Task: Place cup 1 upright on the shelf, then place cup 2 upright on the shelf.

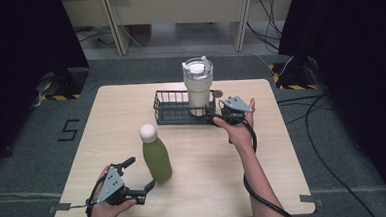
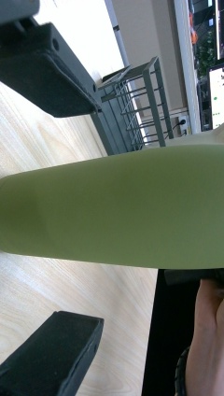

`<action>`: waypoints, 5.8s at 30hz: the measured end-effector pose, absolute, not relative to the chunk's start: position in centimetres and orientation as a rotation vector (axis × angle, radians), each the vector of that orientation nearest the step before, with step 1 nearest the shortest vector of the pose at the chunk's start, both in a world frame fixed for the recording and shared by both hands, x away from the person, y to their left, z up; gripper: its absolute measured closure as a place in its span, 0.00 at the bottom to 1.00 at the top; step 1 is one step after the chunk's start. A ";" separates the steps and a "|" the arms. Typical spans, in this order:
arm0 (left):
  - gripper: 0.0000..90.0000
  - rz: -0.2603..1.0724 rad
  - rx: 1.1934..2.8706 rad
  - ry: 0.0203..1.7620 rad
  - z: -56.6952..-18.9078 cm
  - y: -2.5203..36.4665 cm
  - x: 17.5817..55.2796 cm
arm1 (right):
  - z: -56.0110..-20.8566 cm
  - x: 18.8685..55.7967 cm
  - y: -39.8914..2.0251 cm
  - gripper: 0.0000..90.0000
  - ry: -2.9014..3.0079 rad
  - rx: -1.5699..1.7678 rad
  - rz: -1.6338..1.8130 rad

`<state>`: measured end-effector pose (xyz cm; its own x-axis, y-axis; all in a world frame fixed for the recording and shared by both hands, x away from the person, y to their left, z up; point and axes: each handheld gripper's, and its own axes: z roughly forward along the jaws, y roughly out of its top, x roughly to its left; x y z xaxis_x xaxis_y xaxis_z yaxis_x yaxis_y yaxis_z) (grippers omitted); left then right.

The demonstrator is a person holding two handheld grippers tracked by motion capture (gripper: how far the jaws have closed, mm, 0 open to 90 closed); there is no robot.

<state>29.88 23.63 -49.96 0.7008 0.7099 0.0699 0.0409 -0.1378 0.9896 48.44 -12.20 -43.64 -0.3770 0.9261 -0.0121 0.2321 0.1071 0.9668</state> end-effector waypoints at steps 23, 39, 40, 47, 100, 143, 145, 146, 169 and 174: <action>0.00 0.671 1.621 0.614 -49.7 23.3 29.7 | -45.5 42.4 -18.6 0.12 1.627 1.226 1.293; 0.00 0.684 1.605 0.611 -48.7 23.1 30.0 | -46.0 39.8 -20.0 0.12 1.589 1.253 1.282; 0.00 0.683 1.604 0.612 -48.6 23.1 30.0 | -46.0 39.6 -20.1 0.12 1.587 1.254 1.282; 0.00 0.679 1.597 0.621 -48.2 22.9 30.4 | -46.4 39.0 -20.8 0.13 1.584 1.271 1.265; 0.22 0.655 1.577 0.611 -47.8 19.5 34.1 | -47.4 39.1 -21.0 0.14 1.622 1.305 1.242; 0.23 0.672 1.548 0.571 -45.1 19.2 35.1 | -47.5 39.1 -21.1 0.16 1.615 1.308 1.240; 0.23 0.677 1.547 0.568 -44.8 19.2 35.2 | -47.5 39.1 -21.1 0.16 1.615 1.307 1.240; 0.23 0.680 1.544 0.568 -44.7 19.2 35.3 | -47.5 39.1 -21.1 0.16 1.614 1.311 1.241; 0.23 0.740 1.509 0.603 -42.4 19.6 38.3 | -47.6 39.2 -20.9 0.17 1.621 1.318 1.243; 0.23 0.753 1.507 0.600 -42.0 19.5 39.0 | -47.6 39.1 -20.9 0.17 1.618 1.321 1.245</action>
